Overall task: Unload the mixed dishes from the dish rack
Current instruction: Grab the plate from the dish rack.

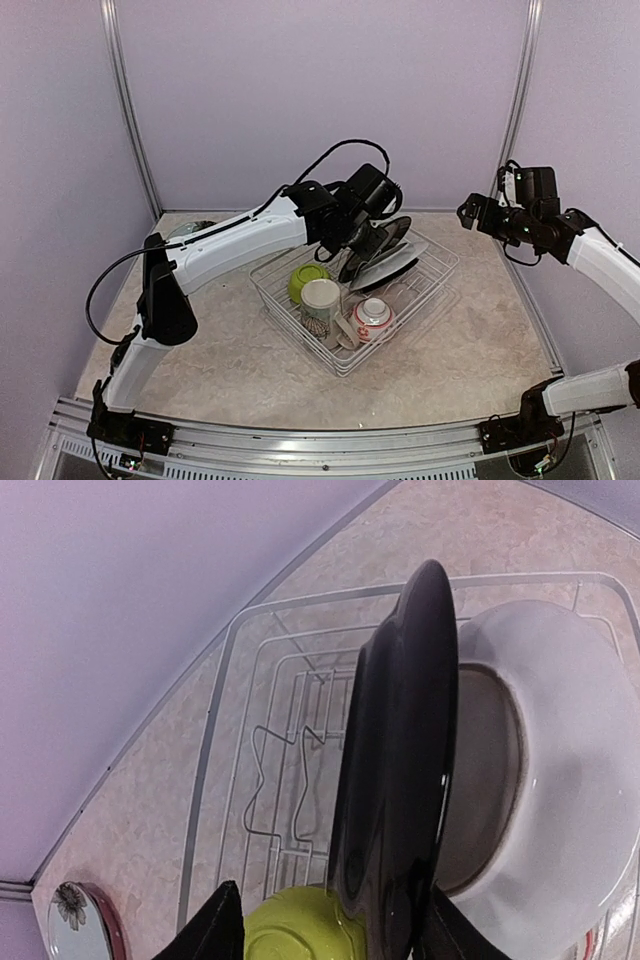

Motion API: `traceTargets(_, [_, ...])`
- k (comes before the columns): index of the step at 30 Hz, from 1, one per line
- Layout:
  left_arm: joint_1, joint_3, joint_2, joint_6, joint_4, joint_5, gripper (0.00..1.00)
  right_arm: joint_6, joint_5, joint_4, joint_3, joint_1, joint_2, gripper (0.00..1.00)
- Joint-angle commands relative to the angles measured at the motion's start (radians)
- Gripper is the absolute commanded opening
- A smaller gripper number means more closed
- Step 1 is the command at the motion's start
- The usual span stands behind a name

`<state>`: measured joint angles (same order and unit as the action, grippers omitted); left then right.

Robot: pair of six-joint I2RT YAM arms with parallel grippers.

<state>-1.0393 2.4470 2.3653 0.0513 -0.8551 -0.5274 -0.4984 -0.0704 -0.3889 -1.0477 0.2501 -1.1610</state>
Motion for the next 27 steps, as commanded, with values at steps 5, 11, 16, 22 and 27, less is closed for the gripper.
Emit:
traceTargets(5, [0.052, 0.015, 0.023, -0.088, -0.062, 0.054, 0.63, -0.012, 0.024, 0.026, 0.021, -0.002, -0.02, 1.0])
traceTargets(11, [0.07, -0.049, -0.023, -0.116, -0.022, 0.16, 0.64, -0.015, 0.033, 0.03, 0.025, -0.002, -0.033, 1.0])
traceTargets(16, [0.068, -0.142, -0.026, -0.036, 0.066, 0.104, 0.54, -0.02, 0.045, 0.036, 0.03, -0.002, -0.038, 1.0])
traceTargets(22, [0.058, -0.228, -0.083, -0.004, 0.176, 0.064, 0.23, -0.024, 0.046, 0.042, 0.04, -0.002, -0.036, 1.0])
traceTargets(27, [0.012, -0.226, -0.099, 0.066, 0.227, 0.017, 0.01, -0.029, 0.056, 0.045, 0.041, -0.002, -0.043, 1.0])
